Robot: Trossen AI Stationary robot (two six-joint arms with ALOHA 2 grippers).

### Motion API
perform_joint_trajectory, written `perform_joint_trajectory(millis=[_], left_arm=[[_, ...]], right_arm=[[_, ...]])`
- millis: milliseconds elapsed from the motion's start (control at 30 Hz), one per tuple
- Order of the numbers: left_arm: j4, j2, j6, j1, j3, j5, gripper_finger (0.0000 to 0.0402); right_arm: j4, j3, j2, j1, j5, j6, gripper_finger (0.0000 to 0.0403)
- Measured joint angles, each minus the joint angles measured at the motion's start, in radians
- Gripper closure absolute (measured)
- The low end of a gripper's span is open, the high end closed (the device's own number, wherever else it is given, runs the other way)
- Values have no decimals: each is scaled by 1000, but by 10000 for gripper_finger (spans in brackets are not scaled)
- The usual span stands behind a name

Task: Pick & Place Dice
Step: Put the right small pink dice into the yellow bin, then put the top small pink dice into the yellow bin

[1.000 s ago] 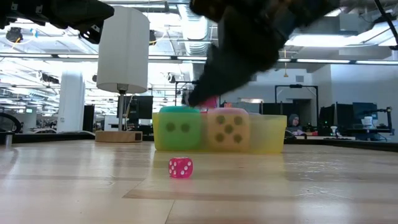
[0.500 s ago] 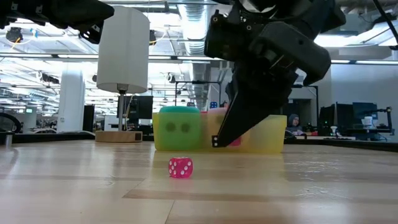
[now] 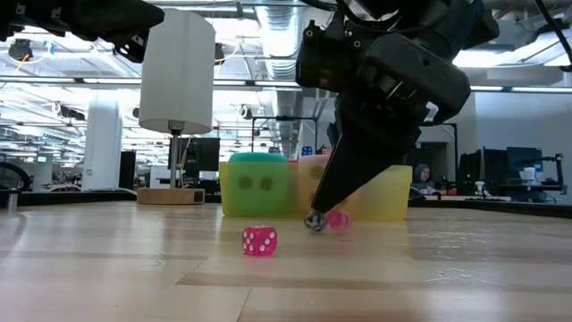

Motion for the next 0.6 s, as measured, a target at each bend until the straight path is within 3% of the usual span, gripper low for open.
perform_joint_trajectory(millis=[300,600], left_arm=[[0,0,0,0,0,0,402],[0,0,0,0,0,0,402]], right_arm=[[-4,1,0,1,15,3,295],[-154,0,-2,0,39,70,294]])
